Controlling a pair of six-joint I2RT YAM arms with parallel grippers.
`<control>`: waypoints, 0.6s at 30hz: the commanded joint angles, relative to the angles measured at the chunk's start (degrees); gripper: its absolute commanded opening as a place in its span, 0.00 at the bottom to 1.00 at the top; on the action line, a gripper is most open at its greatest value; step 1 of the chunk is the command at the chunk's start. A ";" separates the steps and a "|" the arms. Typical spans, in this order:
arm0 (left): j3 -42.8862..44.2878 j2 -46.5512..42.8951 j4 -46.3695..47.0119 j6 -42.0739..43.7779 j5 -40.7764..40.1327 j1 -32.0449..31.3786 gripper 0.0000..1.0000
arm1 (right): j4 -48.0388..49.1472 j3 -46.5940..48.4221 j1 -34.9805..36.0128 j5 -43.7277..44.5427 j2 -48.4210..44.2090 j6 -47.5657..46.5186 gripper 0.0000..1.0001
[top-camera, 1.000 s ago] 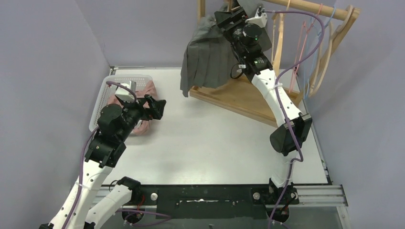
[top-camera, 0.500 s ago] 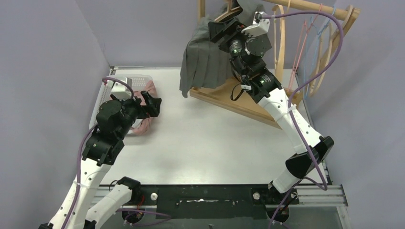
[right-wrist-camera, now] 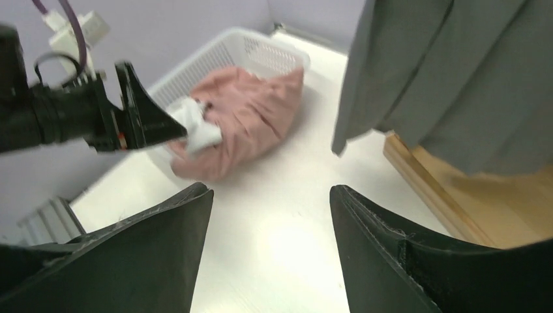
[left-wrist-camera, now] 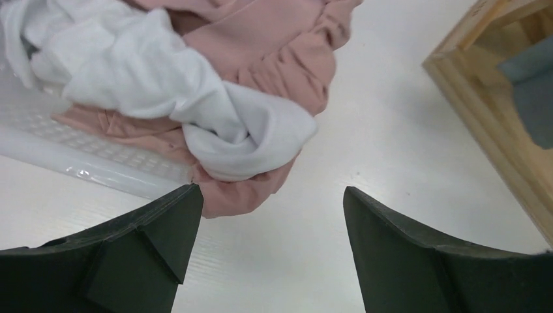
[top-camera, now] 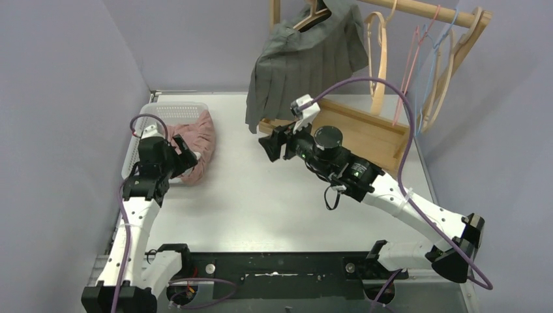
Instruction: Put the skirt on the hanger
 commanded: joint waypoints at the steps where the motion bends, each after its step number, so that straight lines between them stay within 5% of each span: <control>1: -1.96 4.06 4.61 -3.01 8.97 4.30 0.78 | 0.08 -6.69 -0.03 1.13 -4.39 -5.43 0.68; 8: -1.04 14.54 11.90 -3.87 11.15 5.79 0.59 | -0.30 -9.87 -1.17 1.22 -3.53 -5.57 0.67; 15: 4.50 16.83 10.03 2.09 3.54 6.34 0.00 | -0.19 -9.75 -5.00 0.93 -2.62 -3.35 0.65; 18: 8.91 15.24 6.53 6.01 -1.97 6.35 0.00 | -0.45 -9.61 -6.44 0.76 -2.93 -2.78 0.64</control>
